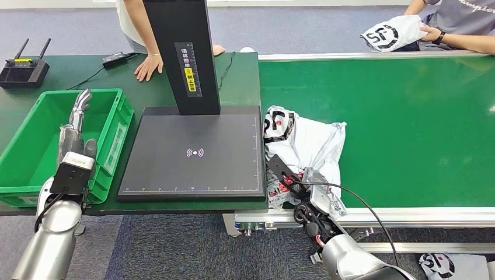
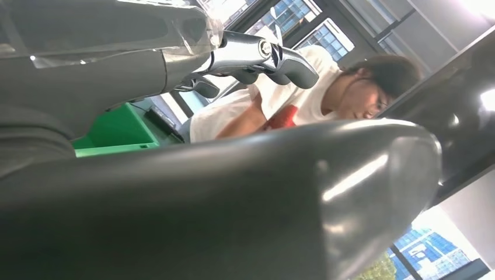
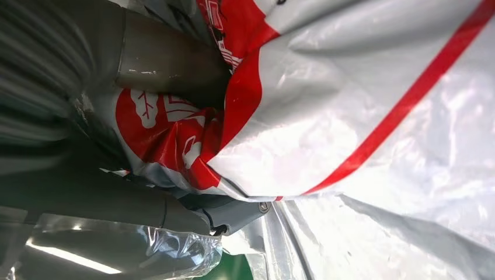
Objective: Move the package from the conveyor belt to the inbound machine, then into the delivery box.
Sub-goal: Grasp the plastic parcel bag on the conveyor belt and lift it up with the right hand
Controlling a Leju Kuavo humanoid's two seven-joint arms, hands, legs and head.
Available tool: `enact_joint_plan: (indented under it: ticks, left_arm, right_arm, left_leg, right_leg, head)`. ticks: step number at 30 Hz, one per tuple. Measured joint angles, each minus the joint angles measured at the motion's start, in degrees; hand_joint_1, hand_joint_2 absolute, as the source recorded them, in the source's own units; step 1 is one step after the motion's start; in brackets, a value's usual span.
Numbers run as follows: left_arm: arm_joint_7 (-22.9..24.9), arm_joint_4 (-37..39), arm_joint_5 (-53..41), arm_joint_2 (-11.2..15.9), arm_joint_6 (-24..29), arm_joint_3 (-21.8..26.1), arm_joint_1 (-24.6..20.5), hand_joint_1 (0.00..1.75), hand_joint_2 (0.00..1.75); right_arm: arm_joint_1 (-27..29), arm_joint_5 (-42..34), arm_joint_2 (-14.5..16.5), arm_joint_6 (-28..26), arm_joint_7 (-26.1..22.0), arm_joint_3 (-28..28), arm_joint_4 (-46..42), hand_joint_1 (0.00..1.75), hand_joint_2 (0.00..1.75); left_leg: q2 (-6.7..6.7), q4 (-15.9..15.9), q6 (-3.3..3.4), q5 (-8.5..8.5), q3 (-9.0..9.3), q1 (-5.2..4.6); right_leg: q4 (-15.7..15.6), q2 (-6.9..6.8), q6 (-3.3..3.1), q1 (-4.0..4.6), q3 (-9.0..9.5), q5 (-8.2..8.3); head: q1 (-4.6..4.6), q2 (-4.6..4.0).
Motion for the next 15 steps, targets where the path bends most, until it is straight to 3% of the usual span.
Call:
enact_joint_plan:
  ticks: [7, 15]
  left_arm:
    - [-0.1, -1.7, -0.9, -0.5, 1.0, 1.3, 3.7, 0.00, 0.00]
    - [-0.4, -4.8, -2.2, -1.7, 1.4, 3.8, 8.2, 0.00, 0.00]
  right_arm:
    - [-1.4, -16.4, -0.5, -8.4, 0.2, -9.9, -4.4, 1.75, 1.75]
    - [1.6, -32.0, -2.5, 0.6, 10.0, -16.9, -27.1, 1.75, 1.75]
  left_leg:
    - [-0.08, 0.0, 0.00, 0.01, -0.08, -0.03]
    - [-0.26, 0.0, 0.01, 0.00, -0.14, -0.02]
  right_leg:
    - [0.0, -0.09, 0.01, -0.03, -0.04, 0.00]
    - [0.0, -0.19, 0.01, -0.02, -0.09, -0.01]
  head:
    - [0.02, 0.00]
    - [0.00, 0.00]
